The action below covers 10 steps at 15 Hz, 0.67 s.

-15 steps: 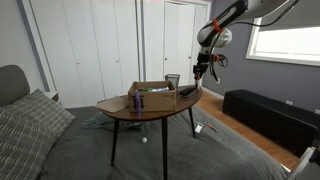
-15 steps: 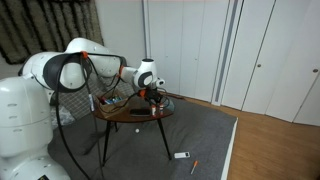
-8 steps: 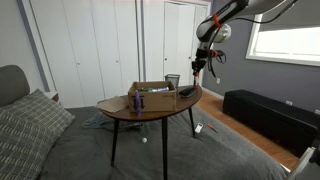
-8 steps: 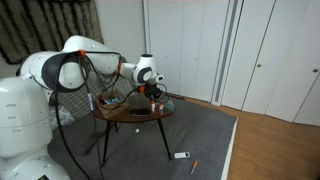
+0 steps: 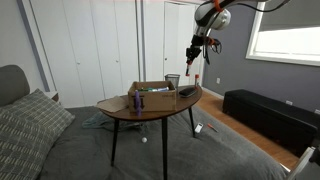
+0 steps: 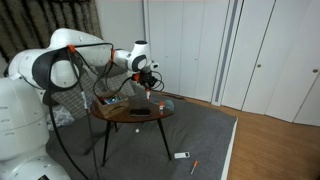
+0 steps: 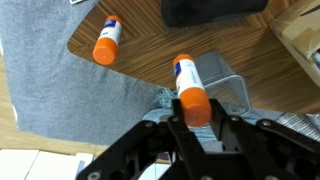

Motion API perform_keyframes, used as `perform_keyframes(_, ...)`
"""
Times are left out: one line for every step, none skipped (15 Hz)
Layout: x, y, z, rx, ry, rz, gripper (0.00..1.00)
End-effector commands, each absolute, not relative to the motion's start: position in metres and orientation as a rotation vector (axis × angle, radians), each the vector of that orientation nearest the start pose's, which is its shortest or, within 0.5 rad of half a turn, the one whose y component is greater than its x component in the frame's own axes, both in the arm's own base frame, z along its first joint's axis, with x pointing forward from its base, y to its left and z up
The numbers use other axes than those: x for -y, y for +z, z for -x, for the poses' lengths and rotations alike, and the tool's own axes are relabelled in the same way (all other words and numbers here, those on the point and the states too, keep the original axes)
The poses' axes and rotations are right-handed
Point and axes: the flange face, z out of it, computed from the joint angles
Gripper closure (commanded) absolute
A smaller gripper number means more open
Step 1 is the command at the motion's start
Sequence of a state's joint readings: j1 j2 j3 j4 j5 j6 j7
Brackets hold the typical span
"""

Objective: Put the two glue sticks in the bin

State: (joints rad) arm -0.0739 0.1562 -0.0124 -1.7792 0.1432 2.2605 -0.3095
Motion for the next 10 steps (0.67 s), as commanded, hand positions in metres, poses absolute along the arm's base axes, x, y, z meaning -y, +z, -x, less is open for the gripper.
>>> perform_keyframes(0.052, 0.498, -0.635, 0.225, -0.518, 3.034, 0.70)
perform_keyframes(0.053, 0.495, -0.636, 0.222, -0.511, 3.035, 0.70)
perform_keyframes(0.054, 0.492, -0.636, 0.220, -0.504, 3.036, 0.70)
perform_keyframes(0.054, 0.490, -0.637, 0.220, -0.501, 3.036, 0.70)
perform_keyframes(0.054, 0.490, -0.637, 0.219, -0.500, 3.036, 0.92)
perform_keyframes(0.053, 0.491, -0.639, 0.228, -0.508, 3.048, 0.92)
perform_keyframes(0.046, 0.495, -0.645, 0.246, -0.520, 3.038, 0.92)
perform_keyframes(0.039, 0.500, -0.648, 0.264, -0.526, 3.040, 0.92)
perform_keyframes(0.030, 0.506, -0.651, 0.284, -0.529, 3.036, 0.92)
perform_keyframes(0.025, 0.509, -0.654, 0.309, -0.538, 3.039, 0.92)
